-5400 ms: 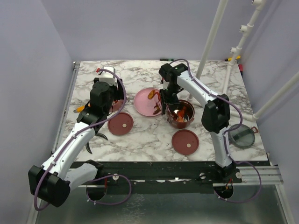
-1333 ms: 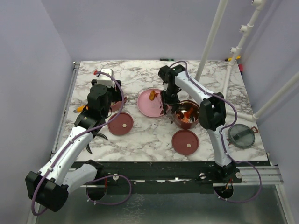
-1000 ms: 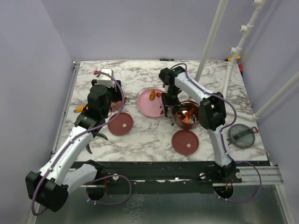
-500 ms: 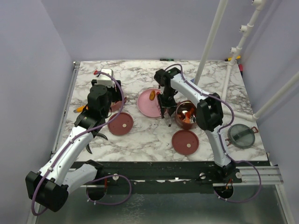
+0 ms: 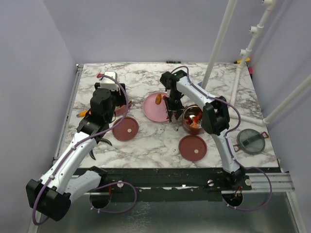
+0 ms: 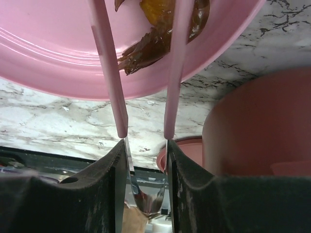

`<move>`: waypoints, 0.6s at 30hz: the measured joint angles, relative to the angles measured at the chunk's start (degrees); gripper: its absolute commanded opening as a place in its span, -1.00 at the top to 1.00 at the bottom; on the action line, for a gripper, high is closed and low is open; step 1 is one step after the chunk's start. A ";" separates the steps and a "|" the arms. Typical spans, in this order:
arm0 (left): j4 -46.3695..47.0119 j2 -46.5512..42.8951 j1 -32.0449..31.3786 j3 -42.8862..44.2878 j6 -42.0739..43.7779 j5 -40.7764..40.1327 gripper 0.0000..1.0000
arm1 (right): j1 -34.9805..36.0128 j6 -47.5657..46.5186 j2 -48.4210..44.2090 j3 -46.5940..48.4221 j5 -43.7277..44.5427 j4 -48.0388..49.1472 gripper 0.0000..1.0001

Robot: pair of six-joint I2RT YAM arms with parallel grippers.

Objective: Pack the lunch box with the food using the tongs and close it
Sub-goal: Pick up the fake food from the plate.

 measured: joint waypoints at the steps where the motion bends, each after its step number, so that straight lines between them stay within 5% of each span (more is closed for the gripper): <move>1: 0.02 -0.02 0.00 0.00 0.00 0.00 -0.39 | 0.00 0.00 0.20 0.04 0.00 0.00 0.50; 9: 0.00 -0.20 0.00 0.00 0.00 0.00 -0.39 | 0.00 0.31 0.76 2.05 0.02 -0.22 0.78; 18: 0.00 -0.26 0.00 0.00 -0.02 -1.22 -0.39 | 0.00 3.04 -2.19 6.78 -0.04 -0.15 0.88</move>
